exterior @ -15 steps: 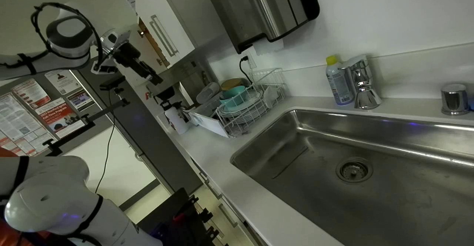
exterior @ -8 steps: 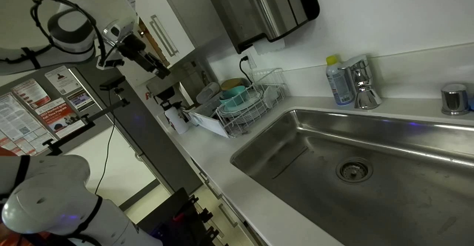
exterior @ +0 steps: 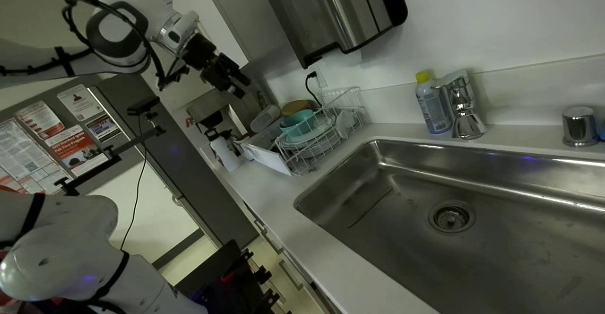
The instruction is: Flip the faucet open
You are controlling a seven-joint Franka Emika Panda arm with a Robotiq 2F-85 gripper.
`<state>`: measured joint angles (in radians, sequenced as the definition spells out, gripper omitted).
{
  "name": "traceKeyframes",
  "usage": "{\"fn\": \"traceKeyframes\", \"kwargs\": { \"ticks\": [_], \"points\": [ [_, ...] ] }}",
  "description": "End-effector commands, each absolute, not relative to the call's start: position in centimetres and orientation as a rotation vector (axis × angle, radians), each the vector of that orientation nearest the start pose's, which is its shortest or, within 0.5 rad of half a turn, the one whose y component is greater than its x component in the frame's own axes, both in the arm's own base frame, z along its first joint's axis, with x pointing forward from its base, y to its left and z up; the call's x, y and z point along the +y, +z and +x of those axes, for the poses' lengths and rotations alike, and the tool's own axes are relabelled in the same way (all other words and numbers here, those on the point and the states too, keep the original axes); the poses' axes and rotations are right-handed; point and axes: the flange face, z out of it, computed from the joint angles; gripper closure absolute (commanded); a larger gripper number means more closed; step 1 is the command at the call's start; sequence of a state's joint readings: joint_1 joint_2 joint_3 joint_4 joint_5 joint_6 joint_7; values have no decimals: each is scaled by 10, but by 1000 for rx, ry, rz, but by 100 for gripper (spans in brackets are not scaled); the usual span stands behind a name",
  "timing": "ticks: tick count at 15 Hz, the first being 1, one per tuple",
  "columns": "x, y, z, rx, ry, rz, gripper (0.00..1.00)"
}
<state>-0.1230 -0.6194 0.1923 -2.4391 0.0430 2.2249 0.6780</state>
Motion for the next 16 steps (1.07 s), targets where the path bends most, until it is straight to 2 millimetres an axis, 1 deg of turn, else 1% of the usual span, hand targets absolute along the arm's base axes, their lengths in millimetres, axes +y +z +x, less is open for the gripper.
{"fn": "traceKeyframes", "kwargs": {
  "ticks": [1,2,3,4,6,7,8,9,13,16],
  "points": [
    [25,519,397,1108,-589,-2808,0],
    [28,535,402,1034,-584,-2829,0],
    [25,525,400,1057,-564,-2829,0],
    [24,519,399,1073,-552,-2828,0],
    [25,518,399,1075,-550,-2829,0],
    [14,520,411,1168,-550,-2776,0],
    [3,516,419,1239,-530,-2731,0],
    [-13,509,427,1331,-491,-2680,0],
    [-71,470,451,1556,-347,-2522,0],
    [-101,436,467,1693,-244,-2366,0]
  ]
}}
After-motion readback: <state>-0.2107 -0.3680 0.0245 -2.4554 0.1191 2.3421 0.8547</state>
